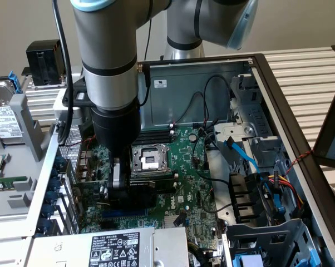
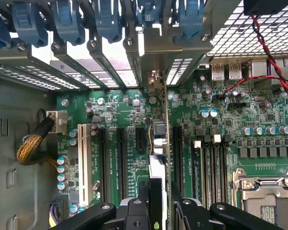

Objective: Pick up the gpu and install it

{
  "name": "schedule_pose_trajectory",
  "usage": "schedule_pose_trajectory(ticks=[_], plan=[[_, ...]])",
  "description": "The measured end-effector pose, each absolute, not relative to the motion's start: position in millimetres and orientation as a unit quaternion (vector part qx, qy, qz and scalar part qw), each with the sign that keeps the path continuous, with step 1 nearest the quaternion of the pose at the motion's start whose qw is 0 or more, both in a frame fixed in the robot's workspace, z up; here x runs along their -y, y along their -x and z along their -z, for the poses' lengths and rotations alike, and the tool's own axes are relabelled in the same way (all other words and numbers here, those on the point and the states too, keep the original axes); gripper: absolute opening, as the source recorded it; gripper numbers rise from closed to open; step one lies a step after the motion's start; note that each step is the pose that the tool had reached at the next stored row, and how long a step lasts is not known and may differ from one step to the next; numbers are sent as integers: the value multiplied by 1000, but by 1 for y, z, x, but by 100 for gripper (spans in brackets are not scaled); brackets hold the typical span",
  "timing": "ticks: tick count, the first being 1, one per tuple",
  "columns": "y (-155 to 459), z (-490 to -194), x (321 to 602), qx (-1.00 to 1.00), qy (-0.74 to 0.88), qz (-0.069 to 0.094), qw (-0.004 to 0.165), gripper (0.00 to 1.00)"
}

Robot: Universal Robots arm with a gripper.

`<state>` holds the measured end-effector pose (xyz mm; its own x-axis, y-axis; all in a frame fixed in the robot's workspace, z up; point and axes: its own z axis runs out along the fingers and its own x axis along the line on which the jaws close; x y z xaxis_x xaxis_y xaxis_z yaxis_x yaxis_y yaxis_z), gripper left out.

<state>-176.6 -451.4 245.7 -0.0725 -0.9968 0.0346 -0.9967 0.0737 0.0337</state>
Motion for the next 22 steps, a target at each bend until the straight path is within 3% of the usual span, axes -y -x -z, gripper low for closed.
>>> schedule_pose_trajectory(ticks=[22], plan=[[177,-246,451,731,-682,0,23,27]])
